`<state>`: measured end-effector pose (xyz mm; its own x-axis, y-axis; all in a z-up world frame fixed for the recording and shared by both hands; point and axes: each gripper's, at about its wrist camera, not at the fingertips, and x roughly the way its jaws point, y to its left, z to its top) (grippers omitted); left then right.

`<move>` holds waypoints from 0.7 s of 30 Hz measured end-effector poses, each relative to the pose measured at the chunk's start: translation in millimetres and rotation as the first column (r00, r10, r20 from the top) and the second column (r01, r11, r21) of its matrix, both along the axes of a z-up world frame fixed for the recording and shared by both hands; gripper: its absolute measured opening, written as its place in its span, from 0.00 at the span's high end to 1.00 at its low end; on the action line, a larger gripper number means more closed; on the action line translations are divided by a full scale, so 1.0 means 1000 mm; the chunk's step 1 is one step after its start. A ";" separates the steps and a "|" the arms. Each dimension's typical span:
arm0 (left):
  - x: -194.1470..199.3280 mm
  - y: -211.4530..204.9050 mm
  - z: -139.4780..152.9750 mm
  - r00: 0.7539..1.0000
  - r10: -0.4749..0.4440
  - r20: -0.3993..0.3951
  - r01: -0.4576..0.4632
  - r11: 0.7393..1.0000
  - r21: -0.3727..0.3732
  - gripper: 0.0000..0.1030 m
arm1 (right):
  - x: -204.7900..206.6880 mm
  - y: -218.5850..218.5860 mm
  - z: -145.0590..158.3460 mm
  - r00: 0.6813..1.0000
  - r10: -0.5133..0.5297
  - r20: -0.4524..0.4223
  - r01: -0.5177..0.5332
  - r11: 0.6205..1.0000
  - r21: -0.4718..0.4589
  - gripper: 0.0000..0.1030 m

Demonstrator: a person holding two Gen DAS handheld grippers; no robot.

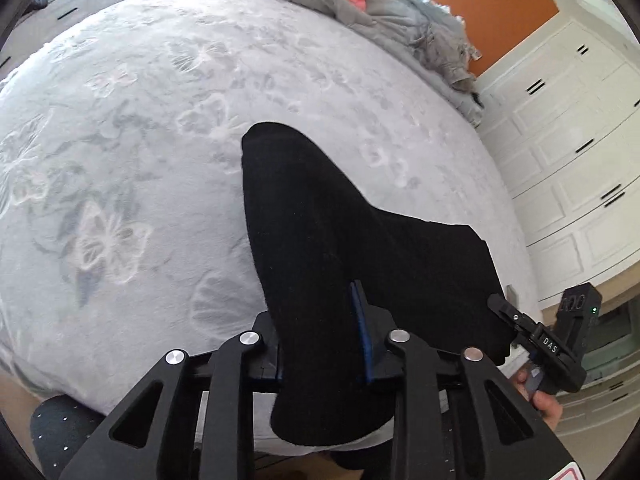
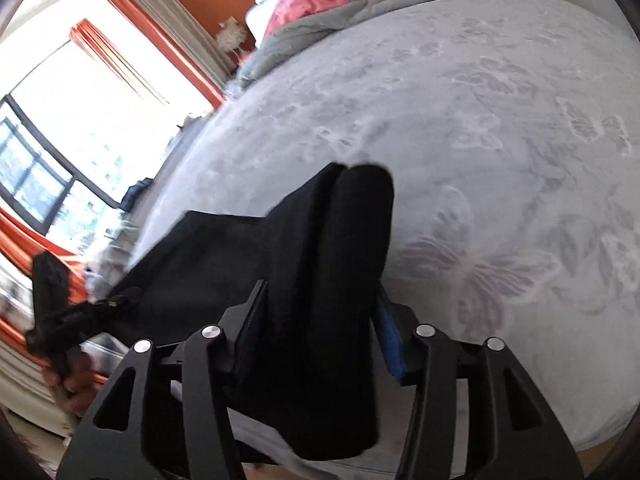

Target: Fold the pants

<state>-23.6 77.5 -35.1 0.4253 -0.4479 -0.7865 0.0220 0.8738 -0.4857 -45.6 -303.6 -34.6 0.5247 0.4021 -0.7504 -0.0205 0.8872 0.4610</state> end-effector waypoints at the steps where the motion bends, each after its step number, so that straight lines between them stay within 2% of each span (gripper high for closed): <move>1: -0.001 -0.001 -0.013 0.999 0.003 -0.052 -0.001 1.000 0.030 0.71 | -0.006 -0.001 -0.008 0.997 -0.071 -0.027 0.067 0.989 -0.129 0.51; 2: -0.004 -0.001 -0.024 0.995 0.016 -0.094 -0.012 0.999 0.039 0.70 | -0.011 -0.003 -0.008 0.994 -0.104 -0.016 0.100 0.980 -0.169 0.51; 4: -0.012 0.002 -0.021 0.996 0.063 -0.067 -0.060 0.997 0.049 0.64 | -0.017 -0.008 0.006 0.995 -0.093 0.034 0.094 0.995 -0.030 0.51; 5: -0.014 0.000 -0.015 0.997 0.064 -0.046 -0.061 0.996 0.062 0.60 | -0.015 -0.005 0.015 0.995 -0.080 0.050 0.081 0.997 -0.013 0.50; 6: -0.013 -0.004 -0.008 0.998 0.057 -0.034 -0.055 0.997 0.059 0.57 | -0.009 0.002 0.024 0.996 -0.052 0.071 0.055 0.998 -0.035 0.50; 7: -0.012 -0.006 -0.004 0.998 0.058 -0.025 -0.057 0.997 0.054 0.56 | -0.001 0.011 0.030 0.995 -0.017 0.093 0.023 0.997 -0.068 0.45; 8: -0.011 -0.011 0.000 0.998 0.063 -0.014 -0.062 0.996 0.058 0.53 | 0.011 0.018 0.030 0.996 0.007 0.094 0.001 0.996 -0.086 0.35; 9: -0.010 -0.016 0.002 0.998 0.061 -0.004 -0.060 0.995 0.074 0.49 | 0.023 0.024 0.025 0.997 0.022 0.075 -0.016 0.996 -0.088 0.32; 12: -0.011 -0.034 0.004 0.998 0.060 0.016 -0.062 0.984 0.166 0.49 | 0.056 0.037 -0.012 0.999 0.015 -0.044 -0.020 0.993 -0.114 0.31; 13: -0.014 -0.036 0.005 0.998 0.063 0.024 -0.066 0.980 0.186 0.49 | 0.061 0.040 -0.023 0.998 0.010 -0.069 -0.018 0.993 -0.119 0.40; 14: -0.016 -0.035 0.007 0.997 0.072 0.036 -0.078 0.973 0.215 0.49 | 0.061 0.044 -0.025 0.999 0.017 -0.051 -0.023 0.993 -0.116 0.50; 15: -0.018 -0.034 0.008 0.996 0.079 0.049 -0.088 0.966 0.242 0.49 | 0.059 0.048 -0.021 0.999 0.028 -0.039 -0.032 0.993 -0.118 0.66; 16: -0.022 -0.031 0.010 0.995 0.085 0.059 -0.098 0.957 0.272 0.49 | 0.057 0.050 -0.015 0.999 0.030 -0.028 -0.033 0.992 -0.126 0.87; 17: -0.023 -0.029 0.014 0.992 0.098 0.077 -0.117 0.944 0.308 0.49 | 0.053 0.050 -0.004 0.999 0.036 -0.004 -0.036 0.993 -0.109 0.94; 19: -0.027 -0.026 0.023 0.985 0.115 0.131 -0.156 0.919 0.363 0.49 | 0.044 0.047 0.025 0.997 0.046 0.067 -0.042 0.997 -0.067 0.94; 21: -0.030 -0.024 0.032 0.979 0.108 0.173 -0.168 0.909 0.382 0.45 | 0.029 0.046 0.048 0.991 0.042 0.130 -0.031 0.996 -0.085 0.93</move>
